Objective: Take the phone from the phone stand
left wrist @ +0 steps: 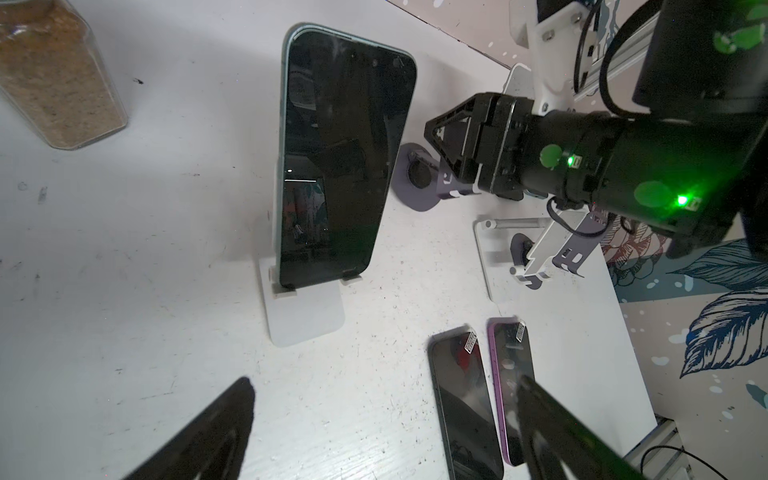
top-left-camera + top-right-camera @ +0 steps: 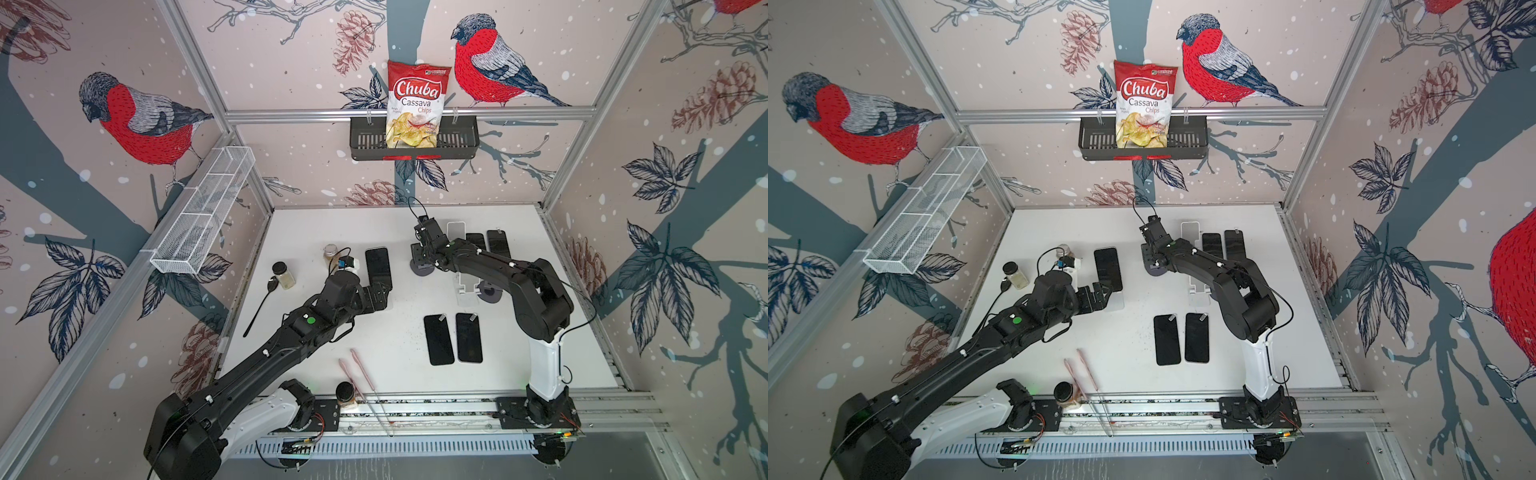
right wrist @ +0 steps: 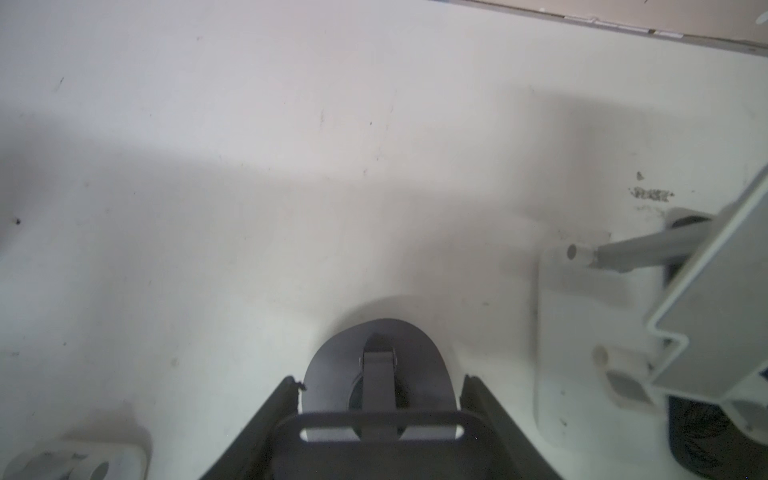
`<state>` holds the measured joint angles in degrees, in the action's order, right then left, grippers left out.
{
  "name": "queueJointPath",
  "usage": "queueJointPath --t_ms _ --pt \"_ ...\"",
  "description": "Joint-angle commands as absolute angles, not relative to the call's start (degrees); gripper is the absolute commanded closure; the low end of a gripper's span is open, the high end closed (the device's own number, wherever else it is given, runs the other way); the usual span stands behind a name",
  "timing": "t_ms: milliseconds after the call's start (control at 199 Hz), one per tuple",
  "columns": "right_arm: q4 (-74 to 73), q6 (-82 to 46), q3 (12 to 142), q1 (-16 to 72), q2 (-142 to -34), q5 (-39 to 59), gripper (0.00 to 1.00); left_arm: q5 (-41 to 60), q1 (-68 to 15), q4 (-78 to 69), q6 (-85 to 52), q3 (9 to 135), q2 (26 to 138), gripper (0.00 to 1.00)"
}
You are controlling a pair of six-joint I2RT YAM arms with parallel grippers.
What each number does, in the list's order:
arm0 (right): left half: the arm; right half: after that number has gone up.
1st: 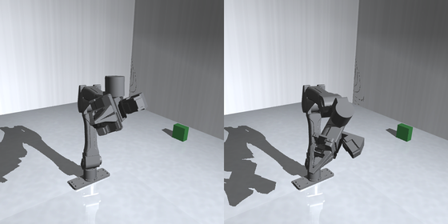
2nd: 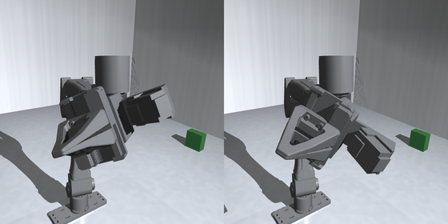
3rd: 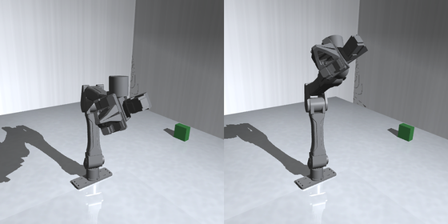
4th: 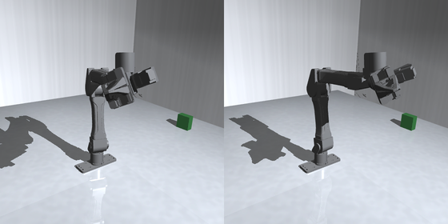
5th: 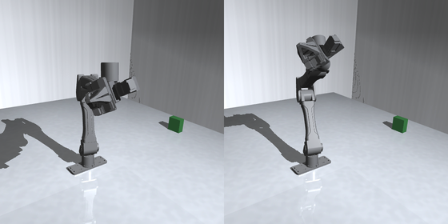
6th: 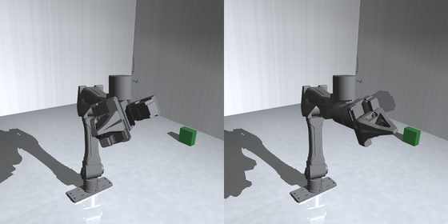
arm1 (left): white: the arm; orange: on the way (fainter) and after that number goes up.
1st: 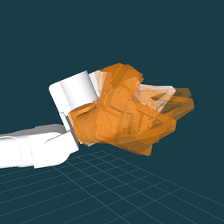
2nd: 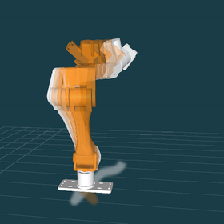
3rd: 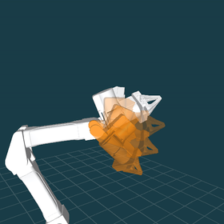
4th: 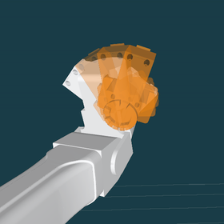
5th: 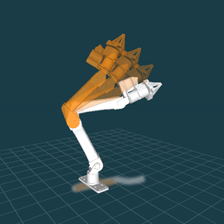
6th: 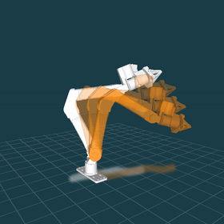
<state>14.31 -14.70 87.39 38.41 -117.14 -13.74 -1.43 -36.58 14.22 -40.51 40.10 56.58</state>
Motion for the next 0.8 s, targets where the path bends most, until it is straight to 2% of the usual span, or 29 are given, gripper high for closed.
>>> queueJointPath --t_ms 0,597,792 --pt "15.87 -13.32 90.44 37.65 -119.23 -14.94 0.43 -0.89 -36.39 12.52 -40.50 39.86 56.47 0.04" --pt "15.12 -14.28 96.43 34.19 -124.96 -12.24 0.41 -1.77 -36.30 13.82 -41.22 40.40 56.25 0.04" --pt "15.18 -14.33 96.72 34.01 -124.66 -11.95 0.34 -2.09 -36.30 14.44 -41.43 40.41 55.50 0.04"
